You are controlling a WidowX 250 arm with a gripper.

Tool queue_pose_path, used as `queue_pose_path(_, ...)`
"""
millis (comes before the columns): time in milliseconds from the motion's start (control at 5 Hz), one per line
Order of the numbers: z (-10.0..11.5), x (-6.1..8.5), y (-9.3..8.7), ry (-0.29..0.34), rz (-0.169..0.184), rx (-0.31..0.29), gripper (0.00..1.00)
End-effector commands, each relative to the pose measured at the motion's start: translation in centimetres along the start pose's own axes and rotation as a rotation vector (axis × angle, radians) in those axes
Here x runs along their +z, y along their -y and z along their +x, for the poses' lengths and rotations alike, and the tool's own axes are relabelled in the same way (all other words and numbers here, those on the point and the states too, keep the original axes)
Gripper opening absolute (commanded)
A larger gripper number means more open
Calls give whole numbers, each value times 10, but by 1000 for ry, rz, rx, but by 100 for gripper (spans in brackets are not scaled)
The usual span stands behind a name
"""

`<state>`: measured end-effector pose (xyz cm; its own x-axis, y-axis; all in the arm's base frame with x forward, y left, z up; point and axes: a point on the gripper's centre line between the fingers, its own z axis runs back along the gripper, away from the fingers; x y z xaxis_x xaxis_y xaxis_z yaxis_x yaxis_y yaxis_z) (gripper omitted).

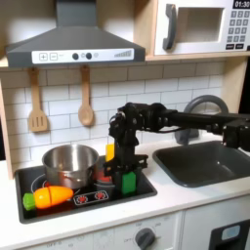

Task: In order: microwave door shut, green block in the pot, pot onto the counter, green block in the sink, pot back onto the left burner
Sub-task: 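Put the green block in the pot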

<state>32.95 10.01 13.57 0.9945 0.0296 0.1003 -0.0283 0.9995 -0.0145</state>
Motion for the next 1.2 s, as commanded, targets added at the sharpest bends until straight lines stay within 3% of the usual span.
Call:
queue_pose_path(0, 1, 22, -1, 33, -7, -4, 0)
queue_pose_path(600, 34, 73, -27, 177, 65, 8, 0)
queue_pose_path(800, 44, 82, -43, 209, 97, 36, 0)
queue_pose_path(1000, 54, 78, -56, 211, 118, 56, 0)
